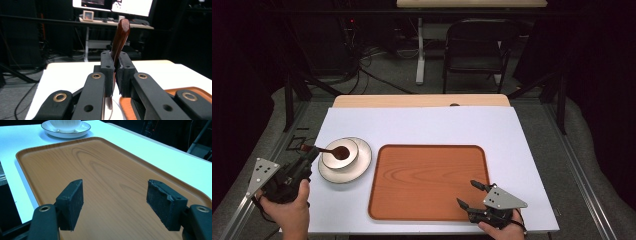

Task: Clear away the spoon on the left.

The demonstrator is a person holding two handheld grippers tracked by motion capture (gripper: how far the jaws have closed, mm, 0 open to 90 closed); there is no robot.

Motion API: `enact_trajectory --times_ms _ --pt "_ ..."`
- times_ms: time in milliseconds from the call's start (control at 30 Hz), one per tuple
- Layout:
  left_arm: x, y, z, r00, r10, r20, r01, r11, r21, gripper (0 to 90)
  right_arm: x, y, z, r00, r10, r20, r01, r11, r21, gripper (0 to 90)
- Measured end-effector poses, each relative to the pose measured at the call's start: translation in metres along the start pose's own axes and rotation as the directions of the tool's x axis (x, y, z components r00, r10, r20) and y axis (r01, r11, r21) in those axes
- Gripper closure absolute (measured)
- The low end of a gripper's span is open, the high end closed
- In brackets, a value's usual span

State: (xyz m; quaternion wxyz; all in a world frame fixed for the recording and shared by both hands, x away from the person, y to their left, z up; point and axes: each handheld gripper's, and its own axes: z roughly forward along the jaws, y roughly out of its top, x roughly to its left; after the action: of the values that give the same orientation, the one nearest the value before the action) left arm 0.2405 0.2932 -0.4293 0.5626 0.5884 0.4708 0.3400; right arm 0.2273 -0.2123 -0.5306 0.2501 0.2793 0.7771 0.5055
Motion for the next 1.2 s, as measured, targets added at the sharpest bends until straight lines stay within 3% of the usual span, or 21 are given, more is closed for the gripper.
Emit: enact_trajectory --times_ms 167,233,367,500,633,667,700,733,767,800,867,900,967,1000,1100,1133,1200 --pt "-0.010 0.006 0.001 0.9988 0.009 0.048 -0.010 0.9991 0.041 84.8 0.000 0.000 0.000 1.0000 0.001 0.000 -0.001 1.000 0.000 29.3" --pt "-0.018 0.010 0.004 0.9966 0.023 0.080 -0.029 0.9962 0.082 84.8 0.000 0.000 0.000 1.0000 0.000 0.001 0.000 1.000 0.001 29.3" --pt "-0.025 0.014 0.007 0.9938 0.034 0.105 -0.046 0.9925 0.113 84.7 0.000 0.000 0.000 1.0000 0.002 0.002 -0.002 1.000 0.003 29.3" --pt "-0.032 0.017 0.011 0.9899 0.027 0.139 -0.046 0.9901 0.133 84.7 0.000 -0.001 0.001 1.0000 0.002 0.002 -0.002 1.000 0.005 29.3" --pt "-0.040 0.018 0.018 0.9825 0.031 0.184 -0.065 0.9820 0.177 84.7 0.000 -0.001 0.000 1.0000 0.003 0.001 -0.003 1.000 0.003 29.2" --pt "-0.044 0.019 0.020 0.9788 0.040 0.201 -0.081 0.9765 0.200 84.7 -0.001 -0.001 0.000 1.0000 0.004 0.001 -0.004 1.000 0.003 29.3" --pt "-0.044 0.019 0.020 0.9788 0.040 0.201 -0.081 0.9765 0.200 84.7 -0.001 -0.001 0.000 1.0000 0.004 0.001 -0.004 1.000 0.003 29.3" --pt "-0.049 0.020 0.023 0.9738 0.061 0.219 -0.111 0.9683 0.224 84.8 -0.001 -0.001 0.000 1.0000 0.005 0.001 -0.005 1.000 0.003 29.3" --pt "-0.049 0.020 0.023 0.9738 0.061 0.219 -0.111 0.9683 0.224 84.7 -0.001 -0.001 0.000 1.0000 0.005 0.001 -0.005 1.000 0.004 29.3" --pt "-0.053 0.021 0.025 0.9688 0.075 0.236 -0.133 0.9612 0.242 84.7 -0.001 -0.001 0.001 1.0000 0.005 0.001 -0.005 1.000 0.003 29.3" --pt "-0.057 0.021 0.027 0.9636 0.085 0.254 -0.152 0.9540 0.258 84.8 -0.001 -0.001 0.000 1.0000 0.004 0.001 -0.004 1.000 0.003 29.3" --pt "-0.057 0.021 0.027 0.9636 0.085 0.254 -0.152 0.9540 0.258 84.7 -0.001 -0.001 0.000 1.0000 0.004 0.001 -0.004 1.000 0.003 29.3" --pt "-0.063 0.019 0.033 0.9538 0.090 0.287 -0.178 0.9381 0.297 84.7 0.000 -0.001 0.001 1.0000 0.006 0.001 -0.006 1.000 0.004 29.3" --pt "-0.063 0.019 0.033 0.9538 0.090 0.287 -0.178 0.9381 0.297 84.8 0.000 -0.001 0.001 1.0000 0.006 0.001 -0.006 1.000 0.004 29.3" --pt "-0.069 0.014 0.038 0.9464 0.098 0.308 -0.203 0.9224 0.329 84.7 0.000 -0.001 0.001 1.0000 0.005 0.002 -0.005 1.000 0.006 29.3" --pt "-0.069 0.014 0.038 0.9464 0.098 0.308 -0.203 0.9224 0.329 84.8 -0.001 -0.001 0.001 1.0000 0.006 0.002 -0.006 1.000 0.006 29.3" --pt "-0.071 0.011 0.041 0.9388 0.082 0.335 -0.204 0.9142 0.350 84.7 -0.001 -0.001 0.001 1.0000 0.008 0.003 -0.008 1.000 0.006 29.3"
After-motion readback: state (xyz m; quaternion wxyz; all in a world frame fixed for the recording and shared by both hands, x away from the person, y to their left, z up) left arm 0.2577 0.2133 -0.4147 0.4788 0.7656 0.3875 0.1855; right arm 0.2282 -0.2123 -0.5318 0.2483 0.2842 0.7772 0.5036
